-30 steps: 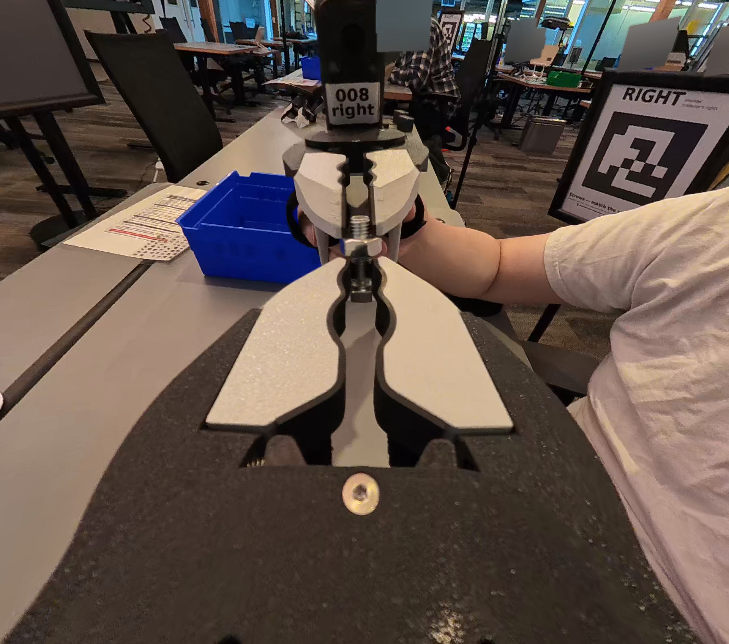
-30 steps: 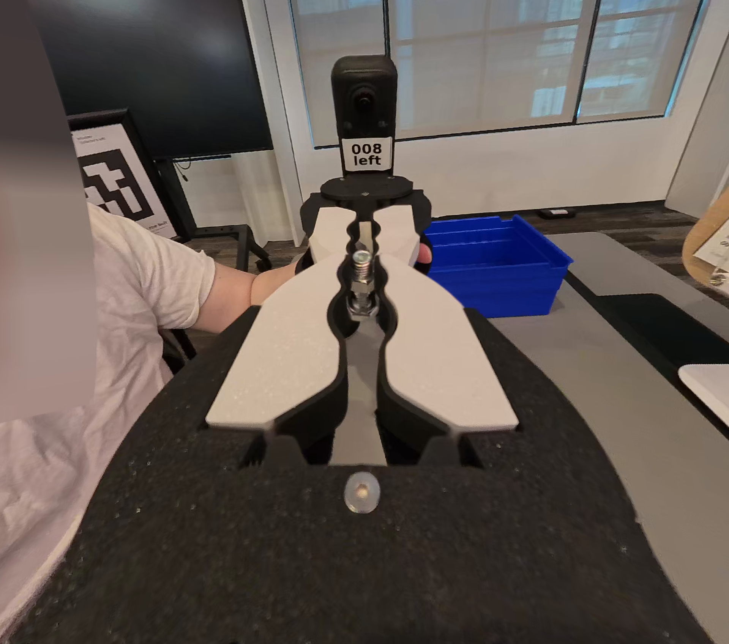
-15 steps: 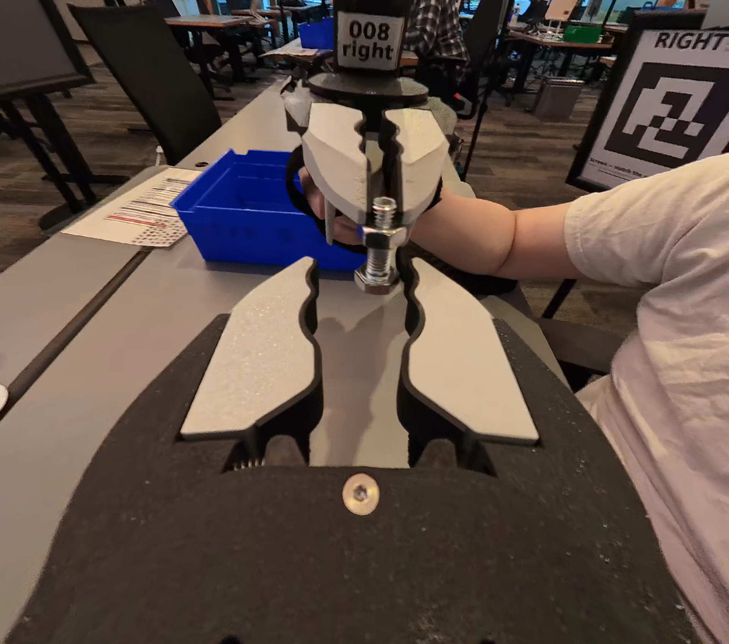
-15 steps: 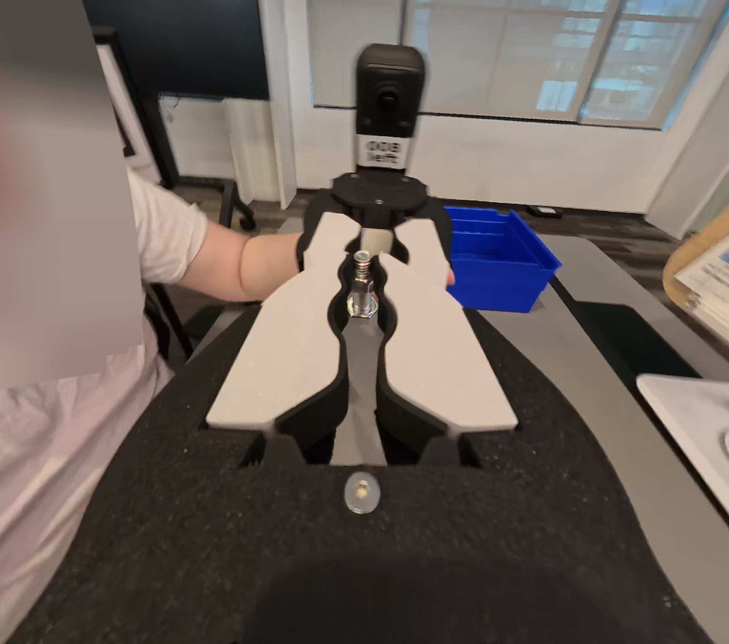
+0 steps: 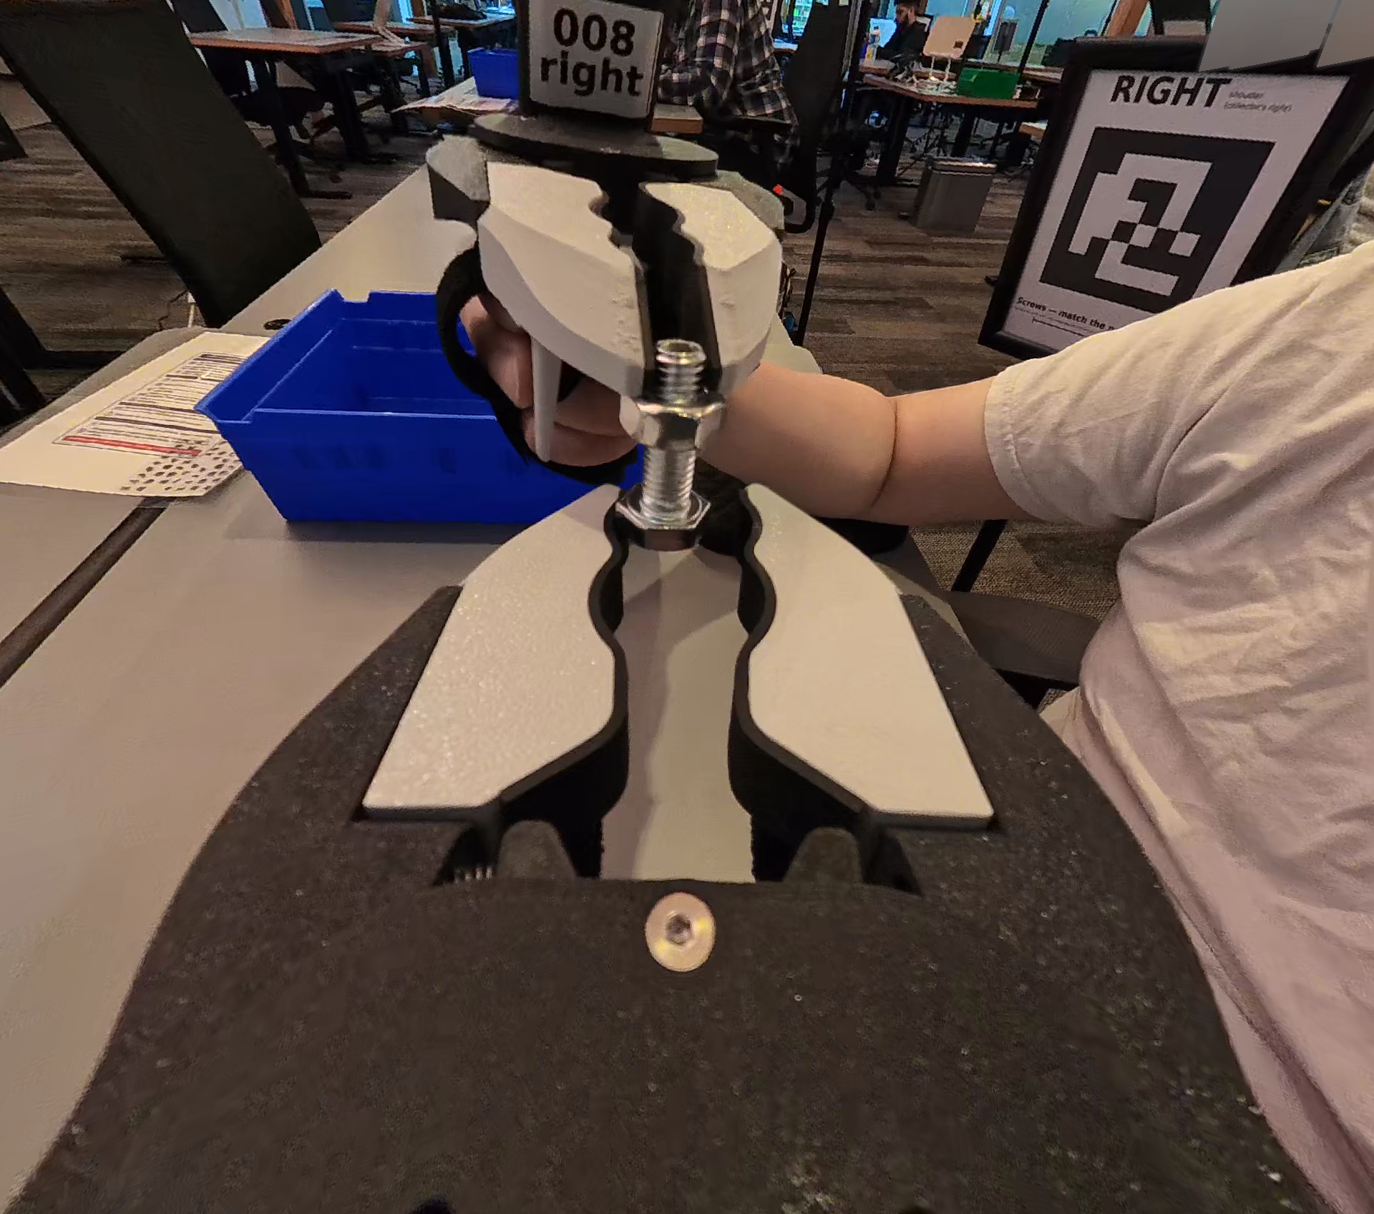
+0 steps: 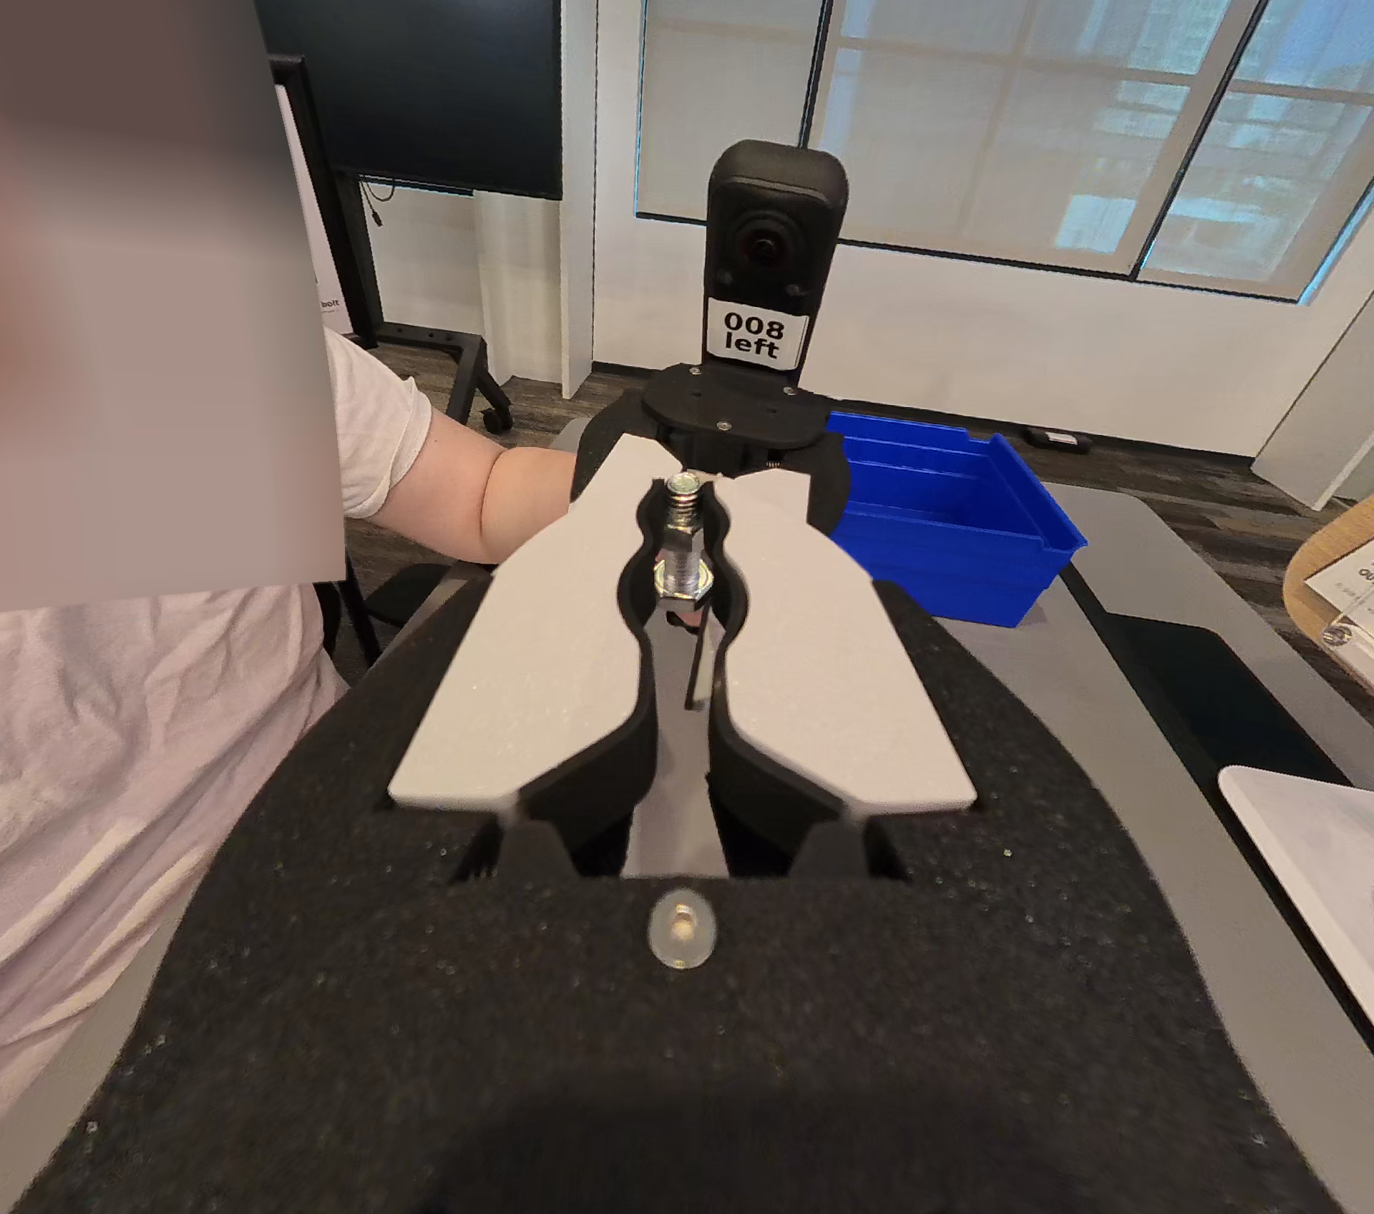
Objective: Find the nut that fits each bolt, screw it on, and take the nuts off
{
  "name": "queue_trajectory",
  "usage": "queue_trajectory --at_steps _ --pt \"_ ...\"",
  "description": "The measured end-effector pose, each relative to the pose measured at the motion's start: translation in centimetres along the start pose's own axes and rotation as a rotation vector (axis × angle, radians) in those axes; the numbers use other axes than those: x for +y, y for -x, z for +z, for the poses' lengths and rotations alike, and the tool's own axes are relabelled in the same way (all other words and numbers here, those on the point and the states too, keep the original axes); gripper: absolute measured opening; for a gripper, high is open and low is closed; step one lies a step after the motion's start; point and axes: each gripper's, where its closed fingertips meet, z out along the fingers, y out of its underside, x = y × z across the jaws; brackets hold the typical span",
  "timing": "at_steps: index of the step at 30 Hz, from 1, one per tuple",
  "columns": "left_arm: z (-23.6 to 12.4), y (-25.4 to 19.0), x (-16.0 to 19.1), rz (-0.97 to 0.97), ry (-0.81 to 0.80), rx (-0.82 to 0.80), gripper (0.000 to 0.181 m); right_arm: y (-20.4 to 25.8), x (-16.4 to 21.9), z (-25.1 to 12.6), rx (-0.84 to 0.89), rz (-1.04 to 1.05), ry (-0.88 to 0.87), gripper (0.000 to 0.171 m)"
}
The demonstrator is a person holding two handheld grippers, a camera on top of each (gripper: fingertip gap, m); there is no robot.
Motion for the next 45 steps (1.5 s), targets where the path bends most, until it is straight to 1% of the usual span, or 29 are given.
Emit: queue_trajectory --at_steps 4,6,14,18,24,34,39,40,41,42,45 --pt "0.2 -0.1 0.2 0.012 0.007 0.002 0.023 0.5 0.4 0.4 -0.031 -0.002 0.012 0.009" --pt "0.2 -0.4 0.3 0.021 0.011 0.021 0.015 0.8 0.4 0.5 -0.048 -0.008 0.015 0.009" --pt "0.3 -0.5 0.4 0.076 0.024 -0.003 0.015 1.1 0.4 0.4 -0.076 -0.008 0.008 0.009" --pt "0.4 -1.1 0.1 0.032 0.007 0.047 0.015 1.4 0.3 0.2 -0.098 -0.017 -0.005 0.009" --pt "0.6 -2.2 0.1 0.031 0.000 0.115 0.015 2.3 0.2 0.1 -0.171 -0.009 -0.031 0.009" --pt "0.8 -1.9 0.2 0.089 0.015 0.057 0.014 2.4 0.1 -0.1 -0.198 0.001 -0.050 0.009" --pt "0.8 -1.3 0.5 0.080 0.034 0.027 0.014 2.0 0.2 -0.2 -0.169 -0.003 -0.037 0.010" --pt "0.8 -0.9 0.7 0.082 0.046 0.005 0.014 1.7 0.0 -0.3 -0.145 -0.001 -0.043 0.016" --pt "0.7 -0.4 0.9 0.087 0.059 -0.027 0.014 1.2 -0.4 -0.6 -0.113 0.003 -0.051 0.022" --pt "0.6 0.2 1.0 0.093 0.067 -0.057 0.014 0.6 -0.8 -0.9 -0.066 0.009 -0.051 0.023" --pt "0.2 1.7 1.1 0.075 0.070 -0.139 0.014 -1.8 -1.1 -1.8 0.144 -0.001 0.017 0.027"
